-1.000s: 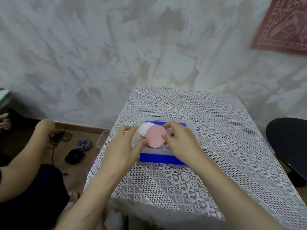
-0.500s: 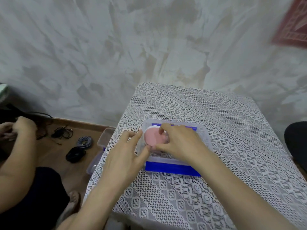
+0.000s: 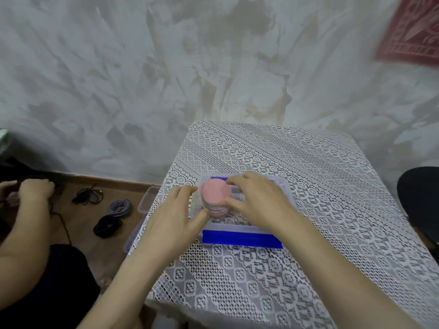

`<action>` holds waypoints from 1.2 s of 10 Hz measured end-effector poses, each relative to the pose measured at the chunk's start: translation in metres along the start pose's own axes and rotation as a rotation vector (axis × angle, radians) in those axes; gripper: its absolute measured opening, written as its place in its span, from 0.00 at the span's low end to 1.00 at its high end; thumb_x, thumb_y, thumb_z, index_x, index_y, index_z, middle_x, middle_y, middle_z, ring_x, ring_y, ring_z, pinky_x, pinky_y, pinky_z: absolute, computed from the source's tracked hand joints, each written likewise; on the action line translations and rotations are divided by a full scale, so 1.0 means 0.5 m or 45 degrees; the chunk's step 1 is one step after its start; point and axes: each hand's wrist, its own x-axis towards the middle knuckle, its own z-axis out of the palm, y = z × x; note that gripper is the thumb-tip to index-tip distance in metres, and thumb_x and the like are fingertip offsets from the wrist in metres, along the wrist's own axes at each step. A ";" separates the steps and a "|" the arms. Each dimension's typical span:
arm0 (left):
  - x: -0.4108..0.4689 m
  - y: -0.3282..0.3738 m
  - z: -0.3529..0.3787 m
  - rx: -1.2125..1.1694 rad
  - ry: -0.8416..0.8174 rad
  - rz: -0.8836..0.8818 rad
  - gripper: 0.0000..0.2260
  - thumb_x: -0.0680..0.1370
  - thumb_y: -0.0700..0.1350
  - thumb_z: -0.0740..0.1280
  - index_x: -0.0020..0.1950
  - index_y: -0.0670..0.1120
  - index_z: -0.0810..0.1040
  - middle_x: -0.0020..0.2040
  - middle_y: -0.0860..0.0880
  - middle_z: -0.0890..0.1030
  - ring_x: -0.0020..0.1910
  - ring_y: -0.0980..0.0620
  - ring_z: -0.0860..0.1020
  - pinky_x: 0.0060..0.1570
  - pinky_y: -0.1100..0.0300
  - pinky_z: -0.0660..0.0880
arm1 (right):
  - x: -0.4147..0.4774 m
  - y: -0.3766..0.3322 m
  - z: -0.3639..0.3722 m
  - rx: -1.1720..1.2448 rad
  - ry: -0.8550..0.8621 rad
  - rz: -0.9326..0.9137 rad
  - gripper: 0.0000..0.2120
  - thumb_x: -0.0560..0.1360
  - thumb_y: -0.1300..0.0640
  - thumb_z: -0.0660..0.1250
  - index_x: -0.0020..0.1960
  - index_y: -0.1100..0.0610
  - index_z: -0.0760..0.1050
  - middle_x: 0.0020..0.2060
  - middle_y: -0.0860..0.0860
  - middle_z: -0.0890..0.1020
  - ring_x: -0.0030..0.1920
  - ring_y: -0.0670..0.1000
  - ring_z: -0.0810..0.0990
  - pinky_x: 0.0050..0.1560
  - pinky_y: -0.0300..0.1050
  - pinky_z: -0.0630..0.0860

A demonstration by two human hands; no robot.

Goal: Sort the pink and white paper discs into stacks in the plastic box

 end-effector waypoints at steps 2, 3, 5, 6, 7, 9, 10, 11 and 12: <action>0.006 -0.007 0.015 -0.045 -0.049 -0.038 0.33 0.78 0.67 0.59 0.80 0.60 0.54 0.78 0.52 0.65 0.68 0.49 0.74 0.62 0.49 0.73 | -0.110 0.092 -0.043 -0.176 0.245 0.370 0.18 0.83 0.42 0.58 0.70 0.46 0.71 0.57 0.48 0.78 0.46 0.49 0.80 0.46 0.48 0.80; 0.003 0.000 0.023 -0.134 -0.042 -0.040 0.35 0.78 0.66 0.60 0.81 0.57 0.54 0.79 0.52 0.64 0.74 0.49 0.67 0.69 0.47 0.68 | -0.147 0.112 -0.033 0.087 0.112 0.470 0.25 0.81 0.40 0.60 0.77 0.43 0.64 0.62 0.49 0.77 0.50 0.48 0.80 0.49 0.48 0.82; -0.005 0.048 0.052 -0.232 -0.031 -0.034 0.36 0.78 0.64 0.64 0.81 0.54 0.56 0.78 0.48 0.67 0.74 0.49 0.67 0.69 0.47 0.69 | -0.191 0.140 -0.040 0.339 0.188 0.513 0.27 0.82 0.45 0.63 0.79 0.45 0.62 0.50 0.45 0.75 0.50 0.45 0.74 0.56 0.50 0.76; -0.011 0.091 0.073 -0.210 -0.051 0.009 0.36 0.78 0.65 0.63 0.82 0.54 0.55 0.77 0.48 0.67 0.73 0.49 0.68 0.69 0.48 0.69 | -0.218 0.168 -0.057 0.329 0.202 0.574 0.28 0.81 0.43 0.64 0.79 0.47 0.63 0.61 0.49 0.79 0.59 0.49 0.77 0.60 0.52 0.76; -0.019 0.121 0.093 -0.185 -0.061 0.037 0.36 0.79 0.65 0.62 0.82 0.54 0.54 0.75 0.47 0.69 0.71 0.49 0.69 0.66 0.50 0.69 | -0.243 0.186 -0.067 0.313 0.205 0.591 0.29 0.81 0.41 0.63 0.79 0.46 0.62 0.65 0.51 0.78 0.61 0.51 0.77 0.62 0.54 0.76; -0.023 0.134 0.099 -0.108 -0.061 0.044 0.34 0.79 0.66 0.61 0.81 0.55 0.56 0.74 0.47 0.71 0.70 0.49 0.72 0.64 0.50 0.72 | -0.259 0.198 -0.065 0.242 0.172 0.575 0.28 0.82 0.40 0.60 0.79 0.47 0.61 0.70 0.49 0.75 0.63 0.49 0.77 0.59 0.48 0.75; -0.022 0.145 0.083 0.047 -0.077 0.073 0.35 0.77 0.68 0.60 0.80 0.55 0.59 0.73 0.48 0.71 0.66 0.48 0.75 0.61 0.50 0.75 | -0.258 0.199 -0.069 0.149 0.144 0.580 0.28 0.81 0.39 0.60 0.78 0.47 0.61 0.68 0.49 0.76 0.55 0.47 0.78 0.45 0.39 0.73; -0.019 0.157 0.056 0.250 -0.074 0.137 0.33 0.76 0.68 0.61 0.76 0.52 0.65 0.68 0.48 0.72 0.54 0.51 0.79 0.49 0.56 0.77 | -0.259 0.201 -0.084 -0.087 0.101 0.564 0.29 0.79 0.35 0.60 0.76 0.46 0.64 0.68 0.51 0.73 0.60 0.51 0.77 0.53 0.45 0.76; 0.010 0.170 0.033 0.131 -0.017 0.192 0.27 0.75 0.70 0.61 0.65 0.52 0.71 0.60 0.53 0.75 0.50 0.55 0.78 0.47 0.58 0.75 | -0.238 0.193 -0.102 -0.058 0.204 0.468 0.23 0.78 0.35 0.62 0.68 0.45 0.72 0.61 0.46 0.76 0.54 0.46 0.77 0.51 0.41 0.73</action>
